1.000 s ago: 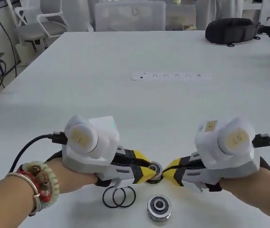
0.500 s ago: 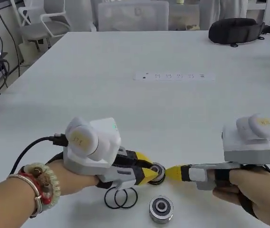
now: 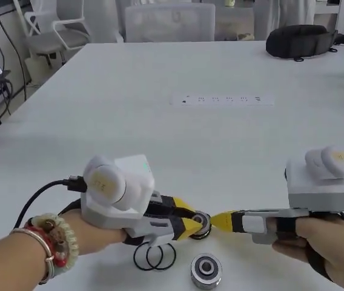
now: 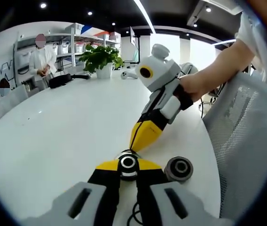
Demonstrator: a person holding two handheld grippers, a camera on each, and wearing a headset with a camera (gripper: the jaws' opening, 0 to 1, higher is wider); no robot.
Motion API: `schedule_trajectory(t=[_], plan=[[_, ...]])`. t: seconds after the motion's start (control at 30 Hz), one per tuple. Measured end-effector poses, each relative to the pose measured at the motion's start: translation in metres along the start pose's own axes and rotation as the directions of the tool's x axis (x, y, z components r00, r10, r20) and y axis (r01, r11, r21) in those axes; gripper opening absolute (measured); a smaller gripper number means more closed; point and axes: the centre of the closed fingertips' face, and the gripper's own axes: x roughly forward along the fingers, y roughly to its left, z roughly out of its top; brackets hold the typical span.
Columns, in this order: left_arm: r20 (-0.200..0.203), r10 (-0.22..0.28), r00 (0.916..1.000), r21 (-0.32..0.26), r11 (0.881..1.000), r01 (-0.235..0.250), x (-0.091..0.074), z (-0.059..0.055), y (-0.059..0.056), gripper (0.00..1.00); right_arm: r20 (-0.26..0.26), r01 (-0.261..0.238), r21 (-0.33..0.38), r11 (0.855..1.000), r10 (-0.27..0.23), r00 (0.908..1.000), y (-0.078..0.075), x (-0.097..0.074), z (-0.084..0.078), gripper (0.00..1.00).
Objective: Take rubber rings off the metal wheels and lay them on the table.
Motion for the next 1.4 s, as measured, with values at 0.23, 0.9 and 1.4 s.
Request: schedule_trajectory(t=[0.23, 0.9, 1.4], plan=[[0.002, 0.004, 1.0000, 0.012, 1.000, -0.004, 0.000, 0.001, 0.000, 0.07, -0.006, 0.002, -0.028, 1.000, -0.002, 1.0000, 0.009, 0.001, 0.001, 0.00], [0.009, -0.003, 1.0000, 0.015, 1.000, 0.003, 0.000, 0.002, -0.002, 0.07, -0.019, -0.021, -0.067, 0.998, 0.019, 0.9996, 0.018, 0.004, 0.003, 0.00], [0.014, -0.002, 0.9999, 0.017, 1.000, 0.002, 0.001, 0.003, -0.002, 0.08, -0.014, -0.033, -0.064, 0.997, 0.032, 0.9994, 0.017, 0.003, 0.005, 0.00]])
